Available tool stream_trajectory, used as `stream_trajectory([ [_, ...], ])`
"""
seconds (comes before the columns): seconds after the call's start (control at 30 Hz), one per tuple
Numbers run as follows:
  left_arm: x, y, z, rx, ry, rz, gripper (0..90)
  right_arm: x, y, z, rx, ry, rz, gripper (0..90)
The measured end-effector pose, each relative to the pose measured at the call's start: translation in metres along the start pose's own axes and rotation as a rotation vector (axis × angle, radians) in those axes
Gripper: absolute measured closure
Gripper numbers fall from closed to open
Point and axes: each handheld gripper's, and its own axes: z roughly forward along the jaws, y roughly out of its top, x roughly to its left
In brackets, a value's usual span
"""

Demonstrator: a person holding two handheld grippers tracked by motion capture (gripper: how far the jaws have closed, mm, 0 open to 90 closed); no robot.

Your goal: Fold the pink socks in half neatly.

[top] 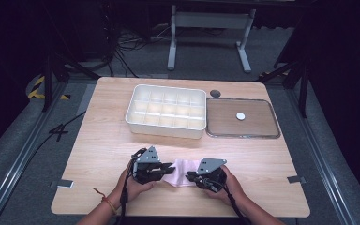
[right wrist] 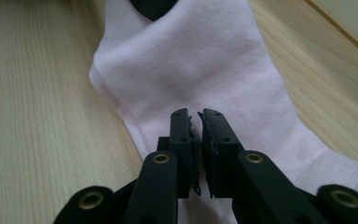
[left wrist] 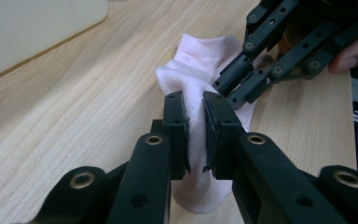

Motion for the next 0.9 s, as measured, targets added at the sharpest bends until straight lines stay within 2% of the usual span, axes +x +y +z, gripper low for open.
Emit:
stream_trajectory([
  [0.3, 0.0, 0.001, -0.003, -0.007, 0.007, 0.0, 80.1, 0.002, 0.005, 0.007, -0.008, 0.005, -0.002, 82.4],
  [0.37, 0.001, 0.0, -0.004, 0.001, 0.01, 0.0, 80.2, 0.003, 0.005, 0.007, -0.018, 0.0, -0.003, 78.5],
  [0.5, 0.002, 0.0, -0.005, -0.004, 0.012, -0.007, 80.4, 0.0, 0.005, 0.001, -0.038, -0.002, 0.0, 75.5],
  [0.67, 0.004, -0.001, -0.005, -0.002, 0.01, -0.012, 80.2, -0.006, 0.006, -0.008, -0.067, -0.018, 0.017, 77.0],
  [0.77, 0.003, 0.0, -0.005, 0.006, 0.005, -0.01, 80.1, -0.008, 0.005, -0.006, -0.061, -0.016, 0.027, 78.8],
  [0.9, 0.0, 0.002, -0.003, -0.002, -0.001, -0.004, 80.1, -0.004, 0.005, 0.004, -0.034, 0.002, 0.008, 81.1],
])
